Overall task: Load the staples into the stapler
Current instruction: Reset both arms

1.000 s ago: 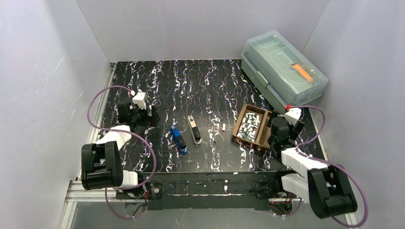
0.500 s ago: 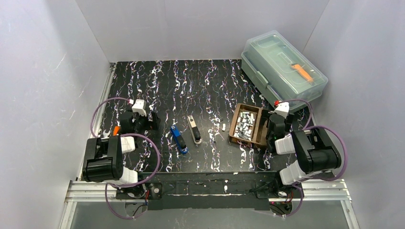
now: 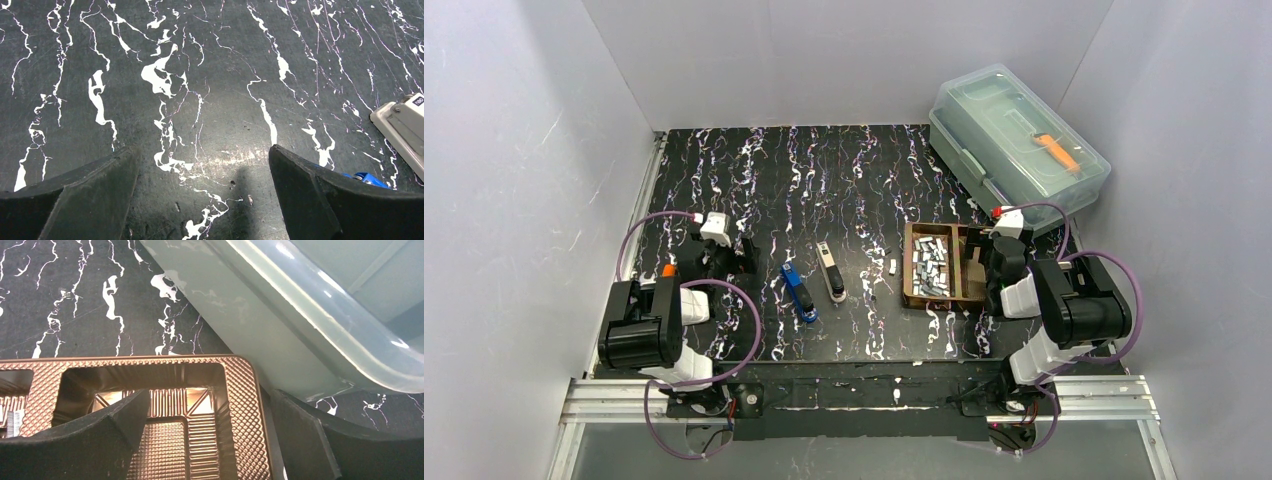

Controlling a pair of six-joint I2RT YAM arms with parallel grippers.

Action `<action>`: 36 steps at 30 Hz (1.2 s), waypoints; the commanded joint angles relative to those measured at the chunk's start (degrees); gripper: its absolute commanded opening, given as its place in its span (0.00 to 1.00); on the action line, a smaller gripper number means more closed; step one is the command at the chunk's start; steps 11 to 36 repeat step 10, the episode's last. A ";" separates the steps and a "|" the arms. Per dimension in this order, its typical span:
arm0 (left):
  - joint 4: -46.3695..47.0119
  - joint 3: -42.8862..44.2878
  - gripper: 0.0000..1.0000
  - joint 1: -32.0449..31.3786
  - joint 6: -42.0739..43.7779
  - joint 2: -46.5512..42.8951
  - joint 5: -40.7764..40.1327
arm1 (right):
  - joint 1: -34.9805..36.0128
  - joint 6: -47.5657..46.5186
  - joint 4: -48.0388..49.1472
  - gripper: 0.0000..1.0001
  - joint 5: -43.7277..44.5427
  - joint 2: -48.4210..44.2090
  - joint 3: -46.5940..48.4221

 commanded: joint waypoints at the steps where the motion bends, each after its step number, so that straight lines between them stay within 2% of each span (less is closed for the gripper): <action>1: 1.90 0.46 0.98 -0.31 0.61 -0.74 -1.02 | -0.22 0.11 1.58 0.98 -0.92 -0.23 0.43; 36: 1.86 0.46 0.98 -0.42 0.66 -0.71 -1.07 | -0.22 0.11 1.58 0.98 -0.92 -0.23 0.44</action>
